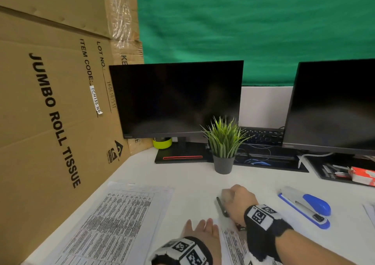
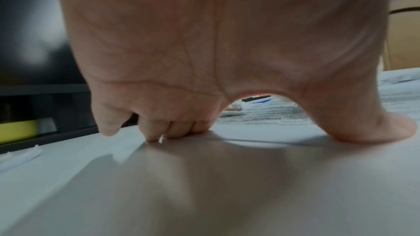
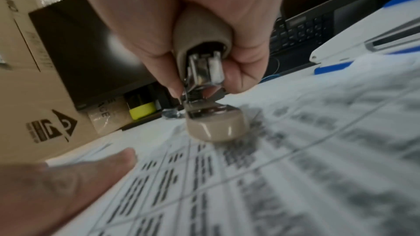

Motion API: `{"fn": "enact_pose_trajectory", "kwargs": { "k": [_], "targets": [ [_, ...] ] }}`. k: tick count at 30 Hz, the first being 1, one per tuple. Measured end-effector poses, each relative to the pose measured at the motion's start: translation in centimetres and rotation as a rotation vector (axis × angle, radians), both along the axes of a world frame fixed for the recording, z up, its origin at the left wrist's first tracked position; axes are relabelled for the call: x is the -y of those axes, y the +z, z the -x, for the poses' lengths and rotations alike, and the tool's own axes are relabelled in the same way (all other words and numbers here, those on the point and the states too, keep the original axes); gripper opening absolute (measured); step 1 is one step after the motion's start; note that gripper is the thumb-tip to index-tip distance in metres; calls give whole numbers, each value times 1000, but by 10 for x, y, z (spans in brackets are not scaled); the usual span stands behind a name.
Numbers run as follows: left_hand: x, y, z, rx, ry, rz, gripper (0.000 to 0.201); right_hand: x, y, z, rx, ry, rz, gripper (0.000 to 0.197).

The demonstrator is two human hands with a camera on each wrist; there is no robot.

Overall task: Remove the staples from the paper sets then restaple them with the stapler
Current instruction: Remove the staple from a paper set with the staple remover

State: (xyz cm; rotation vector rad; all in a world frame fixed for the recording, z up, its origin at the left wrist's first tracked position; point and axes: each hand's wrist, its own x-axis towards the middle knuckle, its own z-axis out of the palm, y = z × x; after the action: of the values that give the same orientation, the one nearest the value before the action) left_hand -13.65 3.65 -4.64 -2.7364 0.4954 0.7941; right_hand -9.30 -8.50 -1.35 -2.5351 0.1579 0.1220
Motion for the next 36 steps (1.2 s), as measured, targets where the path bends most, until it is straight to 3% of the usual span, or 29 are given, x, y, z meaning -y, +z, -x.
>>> {"fn": "enact_pose_trajectory", "kwargs": {
  "k": [4, 9, 17, 23, 28, 36],
  "targets": [
    [-4, 4, -3, 41, -6, 47, 52, 36, 11, 21, 9, 159, -15, 24],
    [5, 9, 0, 68, -1, 129, 64, 59, -3, 52, -28, 287, 160, 30],
    [8, 9, 0, 6, -60, 109, 63, 43, -14, 46, -9, 276, 181, 32],
    [9, 5, -9, 21, -27, 70, 61, 20, -14, 34, -28, 208, 197, 18],
    [8, 0, -15, 8, -12, 32, 69, 23, -8, 39, 52, 324, 295, 35],
    [10, 6, -10, 3, -32, 24, 59, 7, -11, 13, 9, 135, 117, 30]
  ]
}}
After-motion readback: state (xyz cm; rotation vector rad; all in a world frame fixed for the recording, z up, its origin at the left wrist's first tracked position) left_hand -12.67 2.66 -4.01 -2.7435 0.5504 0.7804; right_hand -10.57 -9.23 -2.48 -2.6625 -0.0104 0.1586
